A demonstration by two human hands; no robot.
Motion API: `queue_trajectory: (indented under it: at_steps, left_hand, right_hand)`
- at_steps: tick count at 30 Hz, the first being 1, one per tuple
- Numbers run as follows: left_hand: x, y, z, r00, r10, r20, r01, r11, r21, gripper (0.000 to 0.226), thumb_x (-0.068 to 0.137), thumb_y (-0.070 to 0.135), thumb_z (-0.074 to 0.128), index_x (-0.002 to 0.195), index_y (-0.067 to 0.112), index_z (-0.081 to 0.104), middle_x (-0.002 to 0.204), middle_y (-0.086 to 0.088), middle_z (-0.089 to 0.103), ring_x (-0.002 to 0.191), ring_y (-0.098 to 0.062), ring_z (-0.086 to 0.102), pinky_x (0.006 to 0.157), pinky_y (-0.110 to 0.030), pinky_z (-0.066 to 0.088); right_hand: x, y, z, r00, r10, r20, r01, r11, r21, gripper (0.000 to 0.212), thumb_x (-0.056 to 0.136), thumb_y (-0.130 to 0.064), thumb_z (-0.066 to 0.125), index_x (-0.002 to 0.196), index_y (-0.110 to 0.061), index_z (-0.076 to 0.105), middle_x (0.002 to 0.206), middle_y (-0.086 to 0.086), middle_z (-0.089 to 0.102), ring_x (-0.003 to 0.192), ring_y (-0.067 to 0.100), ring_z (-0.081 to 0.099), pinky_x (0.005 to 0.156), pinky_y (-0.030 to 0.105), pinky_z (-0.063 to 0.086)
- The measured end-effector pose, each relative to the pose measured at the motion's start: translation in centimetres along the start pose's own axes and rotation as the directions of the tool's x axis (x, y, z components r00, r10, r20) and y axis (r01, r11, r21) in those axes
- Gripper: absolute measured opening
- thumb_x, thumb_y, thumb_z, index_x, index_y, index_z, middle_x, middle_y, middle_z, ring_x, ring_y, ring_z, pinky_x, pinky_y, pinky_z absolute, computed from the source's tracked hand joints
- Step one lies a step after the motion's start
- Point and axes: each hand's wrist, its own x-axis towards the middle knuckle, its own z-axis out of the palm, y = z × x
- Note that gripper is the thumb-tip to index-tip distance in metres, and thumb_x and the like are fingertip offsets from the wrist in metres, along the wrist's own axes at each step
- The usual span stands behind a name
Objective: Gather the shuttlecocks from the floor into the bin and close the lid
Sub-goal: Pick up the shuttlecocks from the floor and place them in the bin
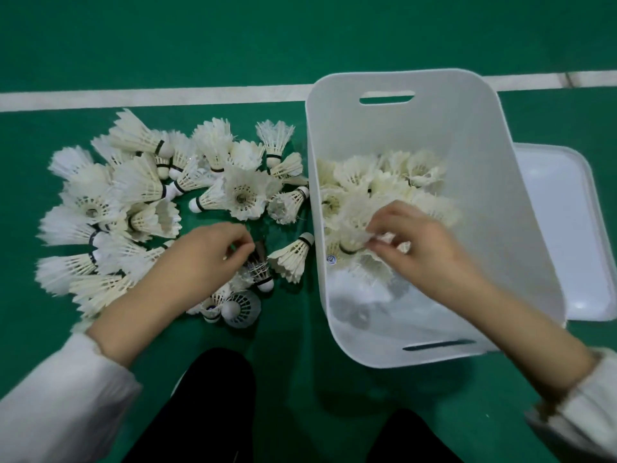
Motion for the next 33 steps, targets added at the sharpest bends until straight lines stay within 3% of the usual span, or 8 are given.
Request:
queue_trajectory:
  at_steps: [4, 10, 14, 17, 23, 26, 28, 33]
  left_hand:
    - [-0.8, -0.1, 0.7, 1.000, 0.021, -0.005, -0.021, 0.999, -0.032, 0.011, 0.091, 0.031, 0.051, 0.091, 0.024, 0.060, 0.082, 0.009, 0.060, 0.076, -0.011, 0.057, 0.069, -0.036, 0.048]
    - [-1.7, -0.9, 1.0, 1.000, 0.025, -0.001, -0.025, 0.999, -0.043, 0.012, 0.091, 0.032, 0.050, 0.092, 0.025, 0.059, 0.084, 0.008, 0.060, 0.075, -0.011, 0.057, 0.069, -0.038, 0.049]
    - [-2.3, -2.0, 0.0, 1.000, -0.006, 0.010, 0.007, 0.998, -0.055, 0.015, 0.091, 0.032, 0.050, 0.097, 0.024, 0.062, 0.088, 0.009, 0.062, 0.078, -0.006, 0.057, 0.071, -0.032, 0.048]
    - [-3.1, -3.7, -1.4, 0.999, -0.037, -0.018, 0.036, 0.998, -0.042, 0.015, 0.091, 0.029, 0.051, 0.098, 0.022, 0.063, 0.088, 0.007, 0.064, 0.077, -0.007, 0.058, 0.070, -0.031, 0.047]
    - [-5.3, -6.5, -3.1, 0.989, -0.117, -0.089, 0.111, 0.991, -0.074, 0.016, 0.091, 0.031, 0.052, 0.099, 0.024, 0.064, 0.092, 0.007, 0.065, 0.079, -0.009, 0.058, 0.068, -0.030, 0.044]
    - [-6.3, -7.2, -2.9, 0.987, -0.123, -0.101, 0.113, 0.989, -0.099, 0.017, 0.091, 0.031, 0.052, 0.100, 0.024, 0.064, 0.092, 0.008, 0.064, 0.078, -0.010, 0.057, 0.068, -0.029, 0.044]
    - [-6.8, -7.7, -2.6, 0.988, -0.125, -0.089, 0.112, 0.984, -0.137, 0.016, 0.091, 0.030, 0.052, 0.099, 0.024, 0.064, 0.091, 0.008, 0.065, 0.078, -0.008, 0.057, 0.069, -0.027, 0.045]
    - [-7.8, -9.6, -1.5, 0.984, -0.152, -0.097, 0.128, 0.968, -0.215, 0.013, 0.090, 0.025, 0.055, 0.097, 0.021, 0.065, 0.088, 0.009, 0.064, 0.075, -0.007, 0.056, 0.067, -0.020, 0.043]
  right_hand:
    - [0.4, 0.8, 3.3, 0.984, -0.031, 0.173, 0.067, 0.976, -0.207, 0.014, 0.086, -0.006, 0.058, 0.094, -0.008, 0.068, 0.100, 0.004, 0.060, 0.086, 0.017, 0.054, 0.073, 0.020, 0.038]
    - [1.4, 0.5, 4.1, 0.959, 0.014, 0.284, 0.096, 0.923, -0.372, 0.019, 0.086, -0.004, 0.051, 0.094, -0.010, 0.067, 0.099, 0.004, 0.060, 0.093, 0.029, 0.053, 0.073, 0.043, 0.049]
    - [1.8, -1.6, 2.5, 0.917, 0.116, 0.382, 0.098, 0.862, -0.497, 0.037, 0.089, -0.014, 0.053, 0.124, -0.026, 0.050, 0.121, -0.005, 0.051, 0.098, 0.022, 0.056, 0.074, 0.037, 0.052]
    - [2.1, -4.1, -0.9, 0.917, 0.179, 0.357, 0.027, 0.864, -0.503, 0.039, 0.090, -0.024, 0.055, 0.128, -0.031, 0.046, 0.124, -0.009, 0.052, 0.098, 0.016, 0.059, 0.079, 0.033, 0.051]
    - [3.1, -12.8, -3.6, 0.961, -0.003, 0.277, 0.082, 0.959, -0.272, 0.022, 0.087, -0.036, 0.046, 0.099, -0.029, 0.063, 0.085, -0.018, 0.059, 0.078, 0.001, 0.057, 0.065, 0.020, 0.043]
    - [4.3, -15.6, -0.1, 0.927, -0.117, 0.357, 0.211, 0.948, -0.238, 0.020, 0.091, -0.028, 0.045, 0.101, -0.023, 0.061, 0.092, -0.011, 0.058, 0.077, 0.005, 0.054, 0.065, 0.016, 0.040]
    - [4.7, -16.2, 3.9, 0.911, -0.156, 0.382, 0.258, 0.938, -0.233, 0.017, 0.092, -0.023, 0.048, 0.104, -0.020, 0.060, 0.098, -0.005, 0.058, 0.085, 0.012, 0.054, 0.075, 0.025, 0.045]
    - [3.3, -15.0, 14.5, 0.886, 0.003, 0.464, 0.180, 0.920, -0.349, 0.027, 0.090, -0.022, 0.048, 0.115, -0.013, 0.051, 0.115, 0.007, 0.053, 0.104, 0.029, 0.055, 0.079, 0.037, 0.046]
